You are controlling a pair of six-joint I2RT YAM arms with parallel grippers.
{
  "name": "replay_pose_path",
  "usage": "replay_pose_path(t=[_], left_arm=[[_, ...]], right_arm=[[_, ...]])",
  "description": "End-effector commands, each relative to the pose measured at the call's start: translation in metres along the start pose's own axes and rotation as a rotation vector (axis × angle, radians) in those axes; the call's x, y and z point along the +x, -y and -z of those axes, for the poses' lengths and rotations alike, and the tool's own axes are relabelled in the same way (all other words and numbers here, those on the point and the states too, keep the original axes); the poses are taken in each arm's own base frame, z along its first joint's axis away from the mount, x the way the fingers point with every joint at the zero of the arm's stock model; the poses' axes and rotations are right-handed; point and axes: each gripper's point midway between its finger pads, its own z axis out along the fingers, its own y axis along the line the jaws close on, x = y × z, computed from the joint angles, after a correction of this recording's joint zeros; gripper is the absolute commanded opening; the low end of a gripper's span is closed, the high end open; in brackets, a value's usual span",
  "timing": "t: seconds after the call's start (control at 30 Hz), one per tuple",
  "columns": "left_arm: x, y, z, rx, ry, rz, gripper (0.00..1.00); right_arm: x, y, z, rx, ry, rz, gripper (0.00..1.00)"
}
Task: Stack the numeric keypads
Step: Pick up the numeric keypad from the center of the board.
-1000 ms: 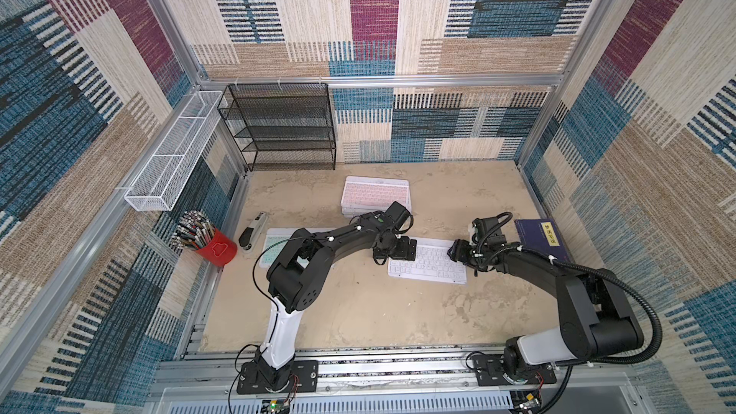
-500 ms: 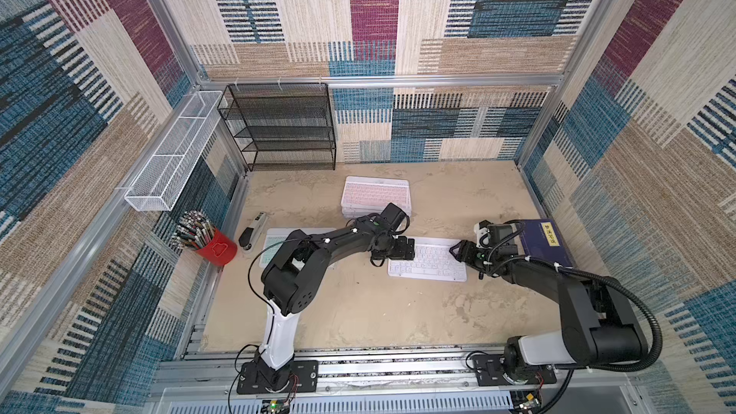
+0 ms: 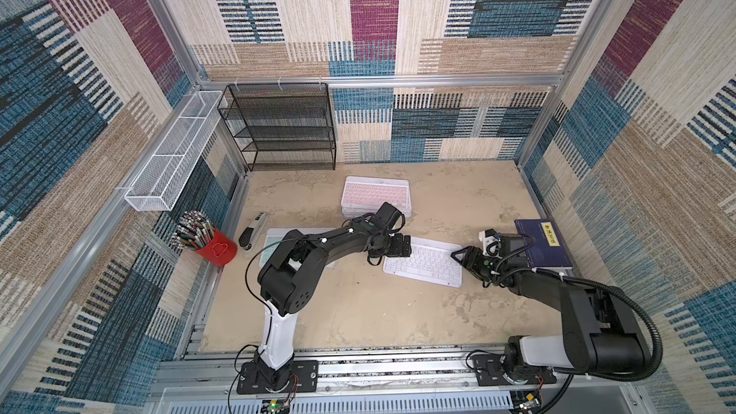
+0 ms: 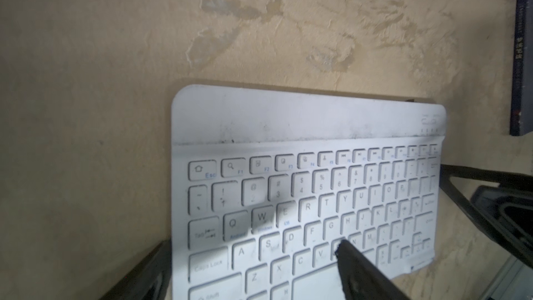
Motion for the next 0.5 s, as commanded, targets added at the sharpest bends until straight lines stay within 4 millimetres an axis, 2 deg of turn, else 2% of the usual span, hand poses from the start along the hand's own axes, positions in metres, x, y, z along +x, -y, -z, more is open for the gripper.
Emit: replay_pose_path(t=[0.0, 0.27, 0.47], left_arm=[[0.033, -0.001, -0.014, 0.041, -0.131, 0.047, 0.92], [0.035, -0.002, -0.017, 0.051, -0.135, 0.058, 0.91], [0.036, -0.004, -0.017, 0.053, -0.136, 0.06, 0.9]], right_arm=[[0.011, -0.059, 0.01, -0.308, -0.102, 0.027, 0.62], [0.012, -0.07, 0.013, -0.388, -0.117, 0.006, 0.61], [0.011, -0.07, 0.012, -0.398, -0.118, -0.002, 0.6]])
